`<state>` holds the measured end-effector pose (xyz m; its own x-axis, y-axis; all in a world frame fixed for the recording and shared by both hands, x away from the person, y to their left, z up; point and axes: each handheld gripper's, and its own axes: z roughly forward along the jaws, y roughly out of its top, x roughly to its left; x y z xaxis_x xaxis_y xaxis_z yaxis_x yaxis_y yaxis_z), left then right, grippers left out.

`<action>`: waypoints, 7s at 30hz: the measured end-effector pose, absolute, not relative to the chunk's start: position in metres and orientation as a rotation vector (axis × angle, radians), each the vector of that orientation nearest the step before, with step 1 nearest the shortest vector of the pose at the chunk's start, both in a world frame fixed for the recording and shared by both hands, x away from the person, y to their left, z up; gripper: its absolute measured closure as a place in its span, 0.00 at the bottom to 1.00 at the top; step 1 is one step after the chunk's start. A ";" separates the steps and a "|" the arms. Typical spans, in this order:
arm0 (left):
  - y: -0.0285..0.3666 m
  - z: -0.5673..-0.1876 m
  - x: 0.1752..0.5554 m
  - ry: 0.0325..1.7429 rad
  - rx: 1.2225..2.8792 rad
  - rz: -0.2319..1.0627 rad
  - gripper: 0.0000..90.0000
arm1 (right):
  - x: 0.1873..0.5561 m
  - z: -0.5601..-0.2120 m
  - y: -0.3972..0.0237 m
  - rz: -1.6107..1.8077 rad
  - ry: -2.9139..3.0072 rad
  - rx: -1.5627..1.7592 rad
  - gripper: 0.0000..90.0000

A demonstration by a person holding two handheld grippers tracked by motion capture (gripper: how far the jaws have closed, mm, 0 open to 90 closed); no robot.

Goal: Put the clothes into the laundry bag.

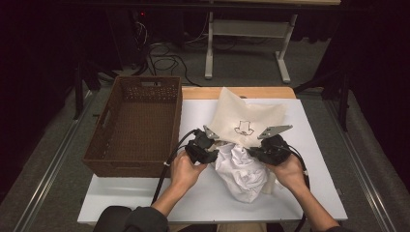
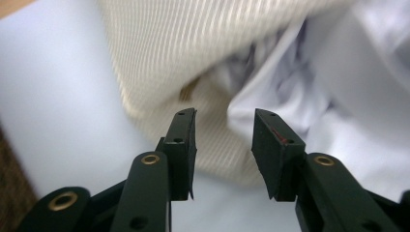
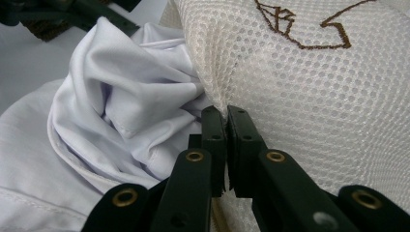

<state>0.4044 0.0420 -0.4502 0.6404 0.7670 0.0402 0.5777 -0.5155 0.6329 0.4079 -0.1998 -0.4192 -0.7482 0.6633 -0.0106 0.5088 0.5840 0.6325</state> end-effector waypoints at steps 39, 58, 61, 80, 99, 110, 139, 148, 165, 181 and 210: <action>0.047 -0.475 0.379 0.938 2.337 0.333 0.94 | 0.413 -0.426 -0.206 0.801 2.513 1.013 0.97; 0.046 -0.484 0.395 0.903 2.282 0.247 0.99 | 0.388 -0.398 -0.195 1.004 2.495 0.934 0.77; 0.049 -0.484 0.393 0.900 2.274 0.243 1.00 | 0.376 -0.389 -0.193 1.047 2.511 0.895 0.75; 0.082 -0.472 0.377 0.900 2.233 0.154 1.00 | 0.386 -0.431 -0.144 0.658 2.683 0.833 0.91; 0.085 -0.468 0.359 0.838 2.268 0.181 1.00 | 0.441 -0.440 -0.153 0.528 2.466 0.966 0.96; 0.081 -0.481 0.364 0.854 2.314 0.219 0.95 | 0.412 -0.415 -0.172 0.790 2.510 0.999 0.77; 0.054 -0.500 0.371 0.820 2.399 0.314 0.98 | 0.400 -0.444 -0.153 0.582 2.600 0.900 0.92; 0.062 -0.492 0.367 0.821 2.383 0.241 0.99 | 0.427 -0.441 -0.155 0.526 2.440 0.920 0.95; 0.067 -0.494 0.372 0.860 2.298 0.181 0.97 | 0.417 -0.415 -0.175 0.802 2.478 1.037 0.62; 0.066 -0.496 0.373 0.871 2.296 0.169 0.96 | 0.379 -0.398 -0.202 0.841 2.472 1.016 0.59; 0.064 -0.495 0.368 0.842 2.313 0.178 0.98 | 0.403 -0.445 -0.181 0.640 2.506 0.993 0.90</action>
<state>0.3682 0.0639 -0.4946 0.7833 0.6148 -0.0919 0.5246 -0.5745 0.6283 0.4028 -0.1806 -0.4453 -0.6836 0.7103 -0.1677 0.5427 0.6484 0.5339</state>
